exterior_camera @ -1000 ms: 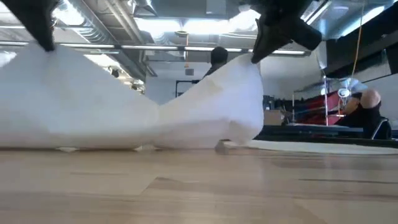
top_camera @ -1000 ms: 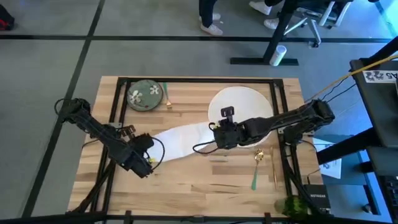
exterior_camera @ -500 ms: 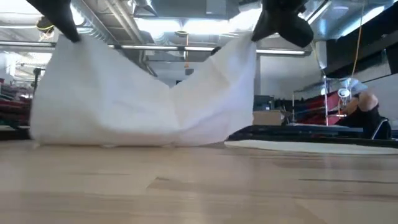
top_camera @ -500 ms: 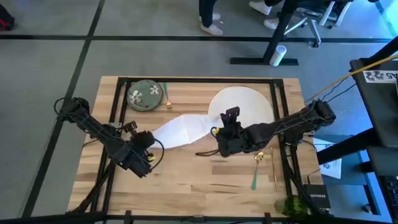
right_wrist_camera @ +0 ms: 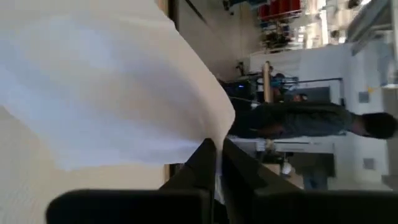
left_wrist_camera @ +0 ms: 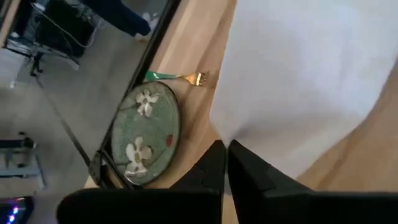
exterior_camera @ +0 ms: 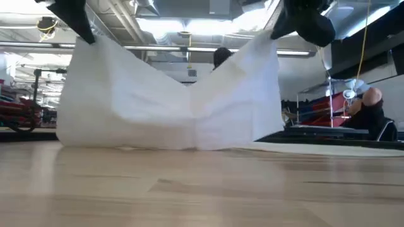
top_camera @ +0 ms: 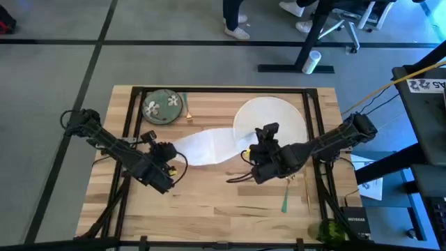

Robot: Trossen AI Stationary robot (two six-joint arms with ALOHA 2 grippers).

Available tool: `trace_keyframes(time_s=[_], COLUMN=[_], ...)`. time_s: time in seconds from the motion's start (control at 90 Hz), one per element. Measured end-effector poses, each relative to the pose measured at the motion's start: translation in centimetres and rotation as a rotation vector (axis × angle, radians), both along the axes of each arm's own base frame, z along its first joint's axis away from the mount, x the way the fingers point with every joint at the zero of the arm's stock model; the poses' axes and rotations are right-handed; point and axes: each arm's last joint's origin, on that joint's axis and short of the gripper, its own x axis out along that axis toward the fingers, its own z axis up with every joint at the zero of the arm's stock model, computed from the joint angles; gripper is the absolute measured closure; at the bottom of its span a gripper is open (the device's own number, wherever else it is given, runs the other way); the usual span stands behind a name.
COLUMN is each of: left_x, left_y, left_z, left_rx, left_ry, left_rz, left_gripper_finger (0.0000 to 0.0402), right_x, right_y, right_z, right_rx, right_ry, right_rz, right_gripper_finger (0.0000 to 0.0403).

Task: Set table place
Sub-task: Fold the white table napkin

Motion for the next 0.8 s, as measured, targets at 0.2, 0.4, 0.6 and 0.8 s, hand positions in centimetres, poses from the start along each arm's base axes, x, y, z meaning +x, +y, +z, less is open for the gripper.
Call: trace_keyframes(time_s=[0.2,0.4,0.6,0.8], left_x=[0.7,1.6,2.3,2.5], left_y=[0.4,0.0,-1.1,-1.8], left_z=[-0.5,-1.7,-3.4,-4.4], left_rx=[0.045,0.093,0.123,0.104], left_ry=[0.069,0.137,0.205,0.257], left_rz=[-0.028,-0.049,-0.065,-0.07], left_gripper_finger=[0.0402,0.0402,0.0402,0.0402], right_x=[-0.8,-1.8,-2.0,-1.7], right_y=[1.6,3.6,5.2,5.7], right_z=[0.1,0.1,-0.8,-1.6], right_rx=[-0.063,-0.09,-0.025,0.129], right_ry=[0.006,0.022,0.056,0.064], right_rz=[0.064,0.152,0.199,0.183], right_gripper_finger=[0.0402,0.0402,0.0402,0.0399])
